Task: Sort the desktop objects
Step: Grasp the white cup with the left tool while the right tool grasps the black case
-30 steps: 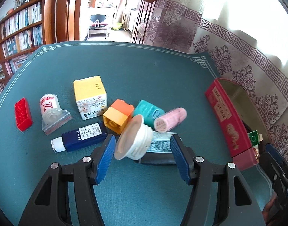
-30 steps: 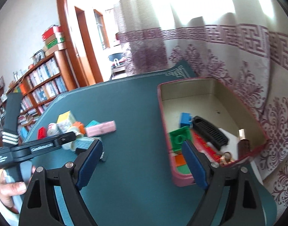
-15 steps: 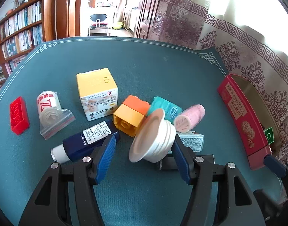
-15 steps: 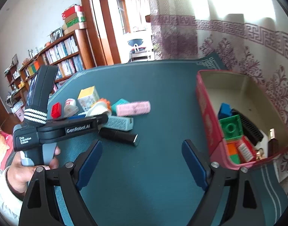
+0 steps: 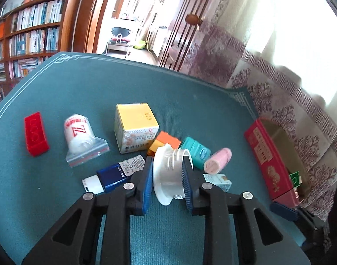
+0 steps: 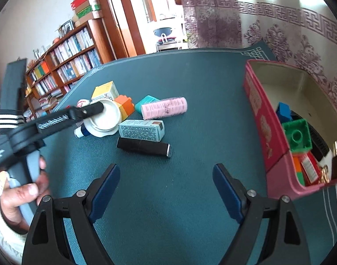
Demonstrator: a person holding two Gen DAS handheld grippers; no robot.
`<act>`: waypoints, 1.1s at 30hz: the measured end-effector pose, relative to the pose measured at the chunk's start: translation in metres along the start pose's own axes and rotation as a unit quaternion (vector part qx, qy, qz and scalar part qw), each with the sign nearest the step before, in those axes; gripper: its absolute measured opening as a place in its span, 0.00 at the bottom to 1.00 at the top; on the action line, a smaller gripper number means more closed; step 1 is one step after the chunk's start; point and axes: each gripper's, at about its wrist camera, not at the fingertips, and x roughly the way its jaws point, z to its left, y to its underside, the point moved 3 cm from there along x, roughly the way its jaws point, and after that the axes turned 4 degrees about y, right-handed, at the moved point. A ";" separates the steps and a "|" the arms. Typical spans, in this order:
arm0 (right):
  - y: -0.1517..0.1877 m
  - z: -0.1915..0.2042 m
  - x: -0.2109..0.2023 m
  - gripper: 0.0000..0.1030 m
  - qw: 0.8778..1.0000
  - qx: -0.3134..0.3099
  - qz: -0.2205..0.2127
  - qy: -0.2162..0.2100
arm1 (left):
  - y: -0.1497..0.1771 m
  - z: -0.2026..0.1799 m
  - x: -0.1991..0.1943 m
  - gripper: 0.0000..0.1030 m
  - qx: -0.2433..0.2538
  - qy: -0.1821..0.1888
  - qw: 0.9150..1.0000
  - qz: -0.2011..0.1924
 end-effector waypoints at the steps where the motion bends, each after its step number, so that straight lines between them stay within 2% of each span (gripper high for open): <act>1: -0.003 0.002 0.003 0.86 1.000 -0.009 0.002 0.002 | -0.001 0.001 -0.001 0.26 -0.001 0.001 1.000 -0.001; 6: -0.018 0.012 0.023 0.86 0.999 -0.039 0.019 0.009 | 0.002 0.006 0.008 0.26 -0.011 0.005 1.000 0.024; 11: -0.021 0.019 0.037 0.86 0.999 -0.040 0.034 -0.010 | 0.010 0.011 0.020 0.27 -0.018 -0.009 0.998 0.054; 14: -0.019 0.020 0.042 0.86 0.998 -0.037 0.043 -0.012 | 0.014 0.017 0.024 0.31 -0.030 -0.011 0.997 0.069; 17: -0.019 0.021 0.042 0.86 0.998 -0.030 0.046 -0.017 | 0.017 0.026 0.032 0.32 -0.059 0.004 0.994 0.089; 20: -0.019 0.025 0.046 0.86 0.998 -0.026 0.056 -0.017 | 0.017 0.029 0.026 0.30 -0.074 0.014 0.994 0.074; 21: -0.018 0.028 0.048 0.86 0.998 -0.027 0.060 -0.015 | 0.015 0.027 0.020 0.26 -0.070 0.012 0.996 0.061; 25: -0.019 0.035 0.054 0.87 0.997 -0.023 0.073 0.000 | 0.009 0.019 0.004 0.26 -0.050 -0.003 0.999 0.020; 29: -0.022 0.042 0.065 0.95 0.996 -0.013 0.084 0.018 | 0.009 0.021 -0.003 0.26 -0.053 -0.001 0.999 0.013; 33: -0.023 0.046 0.074 0.96 0.994 -0.018 0.095 0.042 | 0.007 0.027 -0.010 0.26 -0.064 -0.005 0.998 0.004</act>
